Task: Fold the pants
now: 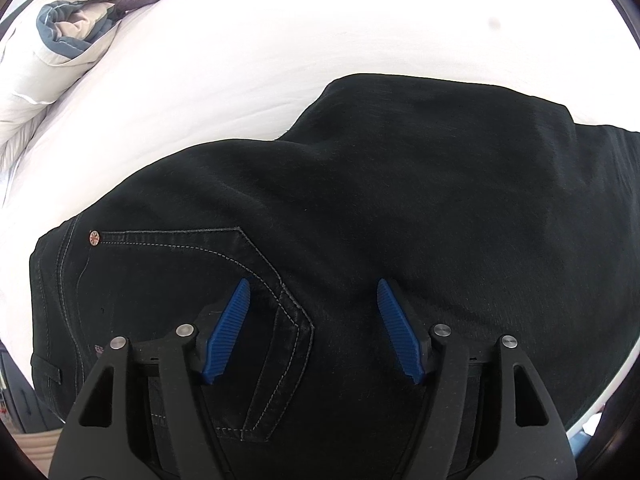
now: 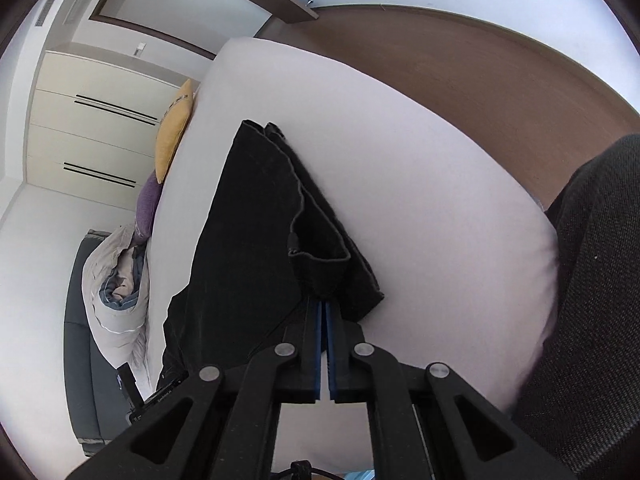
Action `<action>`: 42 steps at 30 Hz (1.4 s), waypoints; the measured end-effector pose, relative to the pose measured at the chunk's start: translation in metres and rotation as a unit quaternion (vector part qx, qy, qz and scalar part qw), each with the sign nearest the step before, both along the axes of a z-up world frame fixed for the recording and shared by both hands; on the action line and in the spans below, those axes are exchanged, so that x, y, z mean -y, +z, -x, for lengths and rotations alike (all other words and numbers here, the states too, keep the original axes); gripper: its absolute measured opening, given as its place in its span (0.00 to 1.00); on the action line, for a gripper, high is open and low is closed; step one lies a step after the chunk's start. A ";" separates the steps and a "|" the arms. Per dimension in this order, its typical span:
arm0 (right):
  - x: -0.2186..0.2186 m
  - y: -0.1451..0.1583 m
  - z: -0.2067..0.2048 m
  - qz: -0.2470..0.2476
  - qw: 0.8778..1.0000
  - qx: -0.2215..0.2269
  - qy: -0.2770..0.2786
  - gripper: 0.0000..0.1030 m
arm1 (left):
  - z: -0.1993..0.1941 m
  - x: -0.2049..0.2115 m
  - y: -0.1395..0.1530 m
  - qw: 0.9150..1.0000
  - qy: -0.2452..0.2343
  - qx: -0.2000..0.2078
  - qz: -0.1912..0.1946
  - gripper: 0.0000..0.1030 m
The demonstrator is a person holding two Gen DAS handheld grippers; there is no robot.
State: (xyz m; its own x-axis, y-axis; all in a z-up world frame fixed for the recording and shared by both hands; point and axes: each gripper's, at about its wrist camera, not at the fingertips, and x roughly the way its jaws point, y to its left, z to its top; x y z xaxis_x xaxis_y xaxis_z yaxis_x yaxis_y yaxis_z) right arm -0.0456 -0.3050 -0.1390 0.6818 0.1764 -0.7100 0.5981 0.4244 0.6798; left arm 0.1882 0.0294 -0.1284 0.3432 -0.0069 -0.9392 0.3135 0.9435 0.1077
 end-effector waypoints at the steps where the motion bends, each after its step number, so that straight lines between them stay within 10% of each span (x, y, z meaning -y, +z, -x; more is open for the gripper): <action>1: -0.002 0.001 -0.001 0.007 1.000 -0.001 0.004 0.03 | 0.000 0.002 0.001 1.000 0.003 0.000 0.000 0.64; 14: 0.000 -0.005 0.014 -0.050 0.998 0.002 -0.024 0.02 | 0.005 0.003 0.007 1.000 0.022 0.015 0.010 0.66; 19: 0.001 0.030 0.025 0.021 0.998 -0.047 -0.034 0.24 | 0.007 0.000 0.010 0.999 0.026 0.023 0.016 0.66; 23: -0.010 0.071 -0.007 0.069 0.997 0.030 0.019 0.25 | 0.007 -0.001 0.012 0.999 0.028 0.023 0.015 0.67; 28: -0.008 0.051 -0.063 0.008 0.996 0.061 0.059 0.40 | 0.006 -0.001 0.011 0.999 0.030 0.019 0.015 0.67; 30: -0.004 0.019 -0.065 -0.023 0.999 0.001 0.048 0.40 | 0.007 -0.001 0.012 0.999 0.032 0.024 0.017 0.67; 33: 0.005 -0.008 -0.038 -0.036 0.999 -0.023 0.028 0.00 | 0.008 -0.004 0.010 0.999 0.036 0.029 0.022 0.68; 42: -0.010 0.052 -0.024 0.050 0.995 0.007 0.092 0.08 | 0.013 0.010 0.046 0.999 0.014 0.048 0.021 0.68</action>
